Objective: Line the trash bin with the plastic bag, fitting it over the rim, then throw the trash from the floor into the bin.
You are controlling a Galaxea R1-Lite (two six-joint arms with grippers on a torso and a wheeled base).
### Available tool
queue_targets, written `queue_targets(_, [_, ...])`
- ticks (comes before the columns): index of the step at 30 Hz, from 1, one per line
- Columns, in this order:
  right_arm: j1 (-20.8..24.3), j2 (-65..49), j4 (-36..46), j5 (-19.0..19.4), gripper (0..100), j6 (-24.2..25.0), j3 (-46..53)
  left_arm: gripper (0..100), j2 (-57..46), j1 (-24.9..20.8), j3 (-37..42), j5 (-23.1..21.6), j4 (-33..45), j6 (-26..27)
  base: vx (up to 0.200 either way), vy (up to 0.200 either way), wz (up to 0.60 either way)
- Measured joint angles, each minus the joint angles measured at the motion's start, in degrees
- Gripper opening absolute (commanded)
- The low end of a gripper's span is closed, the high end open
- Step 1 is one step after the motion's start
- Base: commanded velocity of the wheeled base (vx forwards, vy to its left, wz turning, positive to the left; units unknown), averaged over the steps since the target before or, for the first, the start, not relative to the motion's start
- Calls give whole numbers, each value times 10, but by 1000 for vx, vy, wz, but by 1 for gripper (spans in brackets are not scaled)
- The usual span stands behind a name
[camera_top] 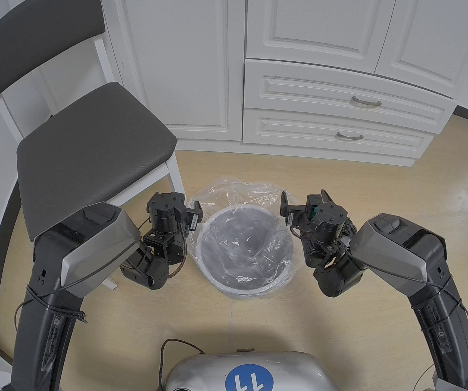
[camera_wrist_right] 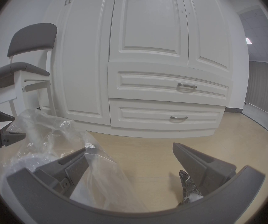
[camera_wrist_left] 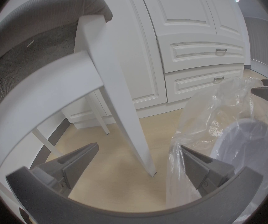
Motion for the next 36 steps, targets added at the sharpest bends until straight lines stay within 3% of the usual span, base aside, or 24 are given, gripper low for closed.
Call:
queue_targets(8, [-3, 7, 1, 2, 100, 2, 4, 100, 1, 3, 23, -16, -8, -3, 0, 0, 0])
queue_targets(17, [15, -60, 11, 18, 100, 22, 121, 100, -80, -13, 144, -102, -12, -33, 0, 0, 0])
queue_targets(22, [25, -118, 60, 25, 100, 58, 171, 100, -136, -23, 203, -147, -9, -44, 0, 0, 0])
queue_targets(26, [22, -148, 93, 32, 100, 81, 177, 100, -155, -20, 206, -152, -5, -47, 0, 0, 0])
queue_targets(36, [-4, -132, 130, 44, 100, 87, 134, 100, -131, 11, 145, -150, 27, -50, 0, 0, 0])
